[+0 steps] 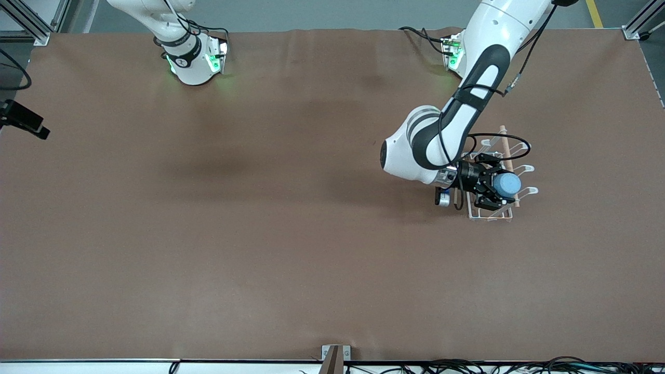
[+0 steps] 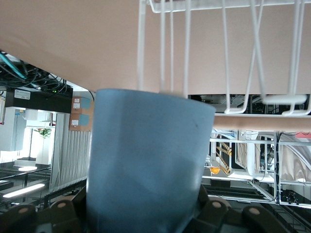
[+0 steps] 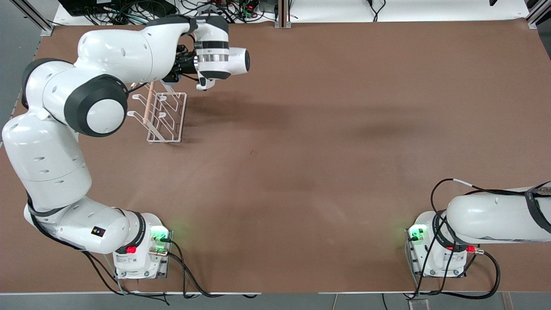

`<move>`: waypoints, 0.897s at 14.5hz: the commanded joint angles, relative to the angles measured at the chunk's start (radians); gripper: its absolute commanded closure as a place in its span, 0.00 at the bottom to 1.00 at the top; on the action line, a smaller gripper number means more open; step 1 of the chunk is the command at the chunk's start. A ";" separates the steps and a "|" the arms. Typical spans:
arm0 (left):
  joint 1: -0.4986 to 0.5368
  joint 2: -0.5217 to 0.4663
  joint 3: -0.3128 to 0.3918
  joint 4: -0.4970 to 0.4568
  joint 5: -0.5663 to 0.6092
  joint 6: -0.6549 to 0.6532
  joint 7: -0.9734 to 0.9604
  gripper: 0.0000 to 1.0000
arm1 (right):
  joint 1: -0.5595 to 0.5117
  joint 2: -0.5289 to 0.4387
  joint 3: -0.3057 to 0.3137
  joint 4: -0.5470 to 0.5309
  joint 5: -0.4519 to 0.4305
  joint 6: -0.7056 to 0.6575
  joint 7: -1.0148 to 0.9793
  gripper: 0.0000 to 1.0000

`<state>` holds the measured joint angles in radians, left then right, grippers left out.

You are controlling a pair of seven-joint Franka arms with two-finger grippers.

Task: Hang cup on cup holder
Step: 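Move the cup with the left gripper onto a rack hook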

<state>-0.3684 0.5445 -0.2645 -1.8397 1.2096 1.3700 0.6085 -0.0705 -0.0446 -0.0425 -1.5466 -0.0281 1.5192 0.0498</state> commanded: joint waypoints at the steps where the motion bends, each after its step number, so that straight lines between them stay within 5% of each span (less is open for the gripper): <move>1: 0.000 0.006 -0.004 -0.024 0.030 -0.014 -0.035 0.95 | 0.017 0.009 -0.008 0.010 -0.001 -0.008 -0.033 0.00; 3: 0.000 0.026 -0.004 -0.023 0.031 -0.014 -0.048 0.89 | 0.020 0.011 -0.007 0.010 0.004 0.006 -0.028 0.00; 6: 0.016 0.032 -0.005 -0.018 0.015 -0.015 -0.061 0.45 | 0.020 0.011 -0.007 0.006 0.004 0.015 -0.028 0.00; 10: 0.017 0.032 -0.007 -0.013 0.004 -0.017 -0.061 0.06 | 0.023 0.011 -0.007 0.003 0.005 0.016 -0.027 0.00; 13: 0.011 0.032 -0.005 -0.007 -0.002 -0.020 -0.058 0.00 | 0.024 0.009 -0.005 0.003 0.007 0.015 -0.027 0.00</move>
<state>-0.3562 0.5803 -0.2656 -1.8588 1.2155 1.3695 0.5524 -0.0555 -0.0343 -0.0424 -1.5459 -0.0268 1.5314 0.0307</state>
